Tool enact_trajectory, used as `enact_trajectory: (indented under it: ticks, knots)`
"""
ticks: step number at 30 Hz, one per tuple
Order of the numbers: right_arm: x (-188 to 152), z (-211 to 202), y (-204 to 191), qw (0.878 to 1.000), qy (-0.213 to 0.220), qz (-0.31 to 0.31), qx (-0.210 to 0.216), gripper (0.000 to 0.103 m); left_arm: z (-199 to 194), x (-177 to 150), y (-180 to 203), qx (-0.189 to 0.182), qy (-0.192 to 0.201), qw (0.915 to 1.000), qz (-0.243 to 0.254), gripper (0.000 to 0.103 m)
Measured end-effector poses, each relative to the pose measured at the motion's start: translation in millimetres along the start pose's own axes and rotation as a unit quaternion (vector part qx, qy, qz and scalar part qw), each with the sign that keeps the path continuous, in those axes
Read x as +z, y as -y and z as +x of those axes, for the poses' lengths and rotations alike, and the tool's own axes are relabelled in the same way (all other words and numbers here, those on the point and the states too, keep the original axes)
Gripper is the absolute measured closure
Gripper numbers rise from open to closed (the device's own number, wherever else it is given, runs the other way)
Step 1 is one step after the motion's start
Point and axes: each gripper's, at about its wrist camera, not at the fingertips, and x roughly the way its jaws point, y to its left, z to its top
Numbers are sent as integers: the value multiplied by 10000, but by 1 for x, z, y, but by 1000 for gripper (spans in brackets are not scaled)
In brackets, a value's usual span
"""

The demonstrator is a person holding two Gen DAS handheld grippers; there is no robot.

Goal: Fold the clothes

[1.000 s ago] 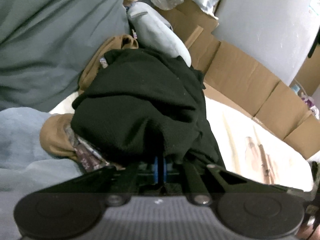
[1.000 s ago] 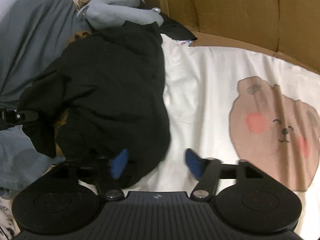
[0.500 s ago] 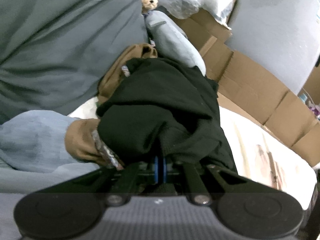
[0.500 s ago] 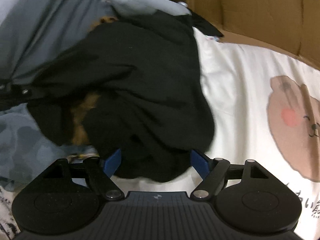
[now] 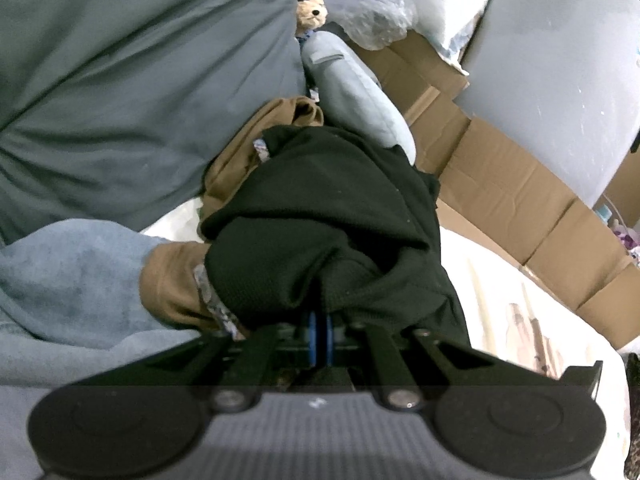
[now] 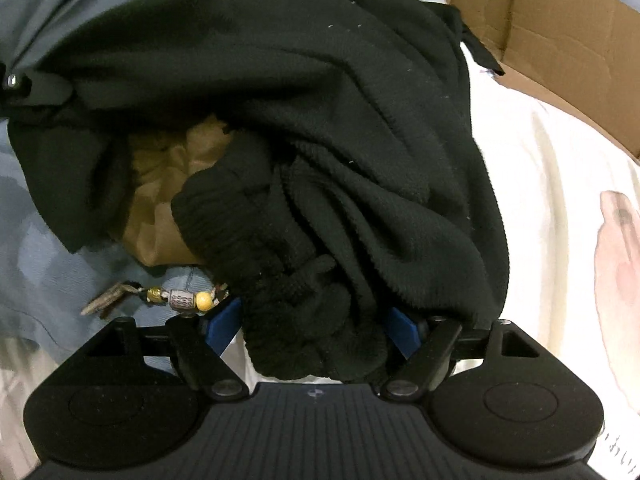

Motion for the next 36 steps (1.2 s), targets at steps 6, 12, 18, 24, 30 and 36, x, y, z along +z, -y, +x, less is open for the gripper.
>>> enact_trajectory:
  ticks: [6, 12, 18, 24, 30, 36]
  knots:
    - [6, -8, 19, 9993, -193, 200, 245, 87, -7, -1, 7, -18, 27, 9999, 98, 98]
    - [5, -48, 45, 9992, -41, 264, 308, 92, -27, -4, 26, -143, 69, 9995, 276, 98]
    - [0, -82, 69, 9990, -59, 439, 93, 94, -42, -9, 46, -261, 28, 9984, 495, 98]
    - [-18, -117, 88, 9991, -235, 360, 17, 94, -57, -9, 69, -357, -31, 9962, 789, 98]
    - [-30, -137, 115, 9987, -327, 315, 211, 94, -61, -9, 90, -453, -112, 9929, 1096, 98]
    - [-49, -167, 154, 9962, -272, 711, 433, 94, -62, -19, 109, -657, -406, 9888, 1278, 98]
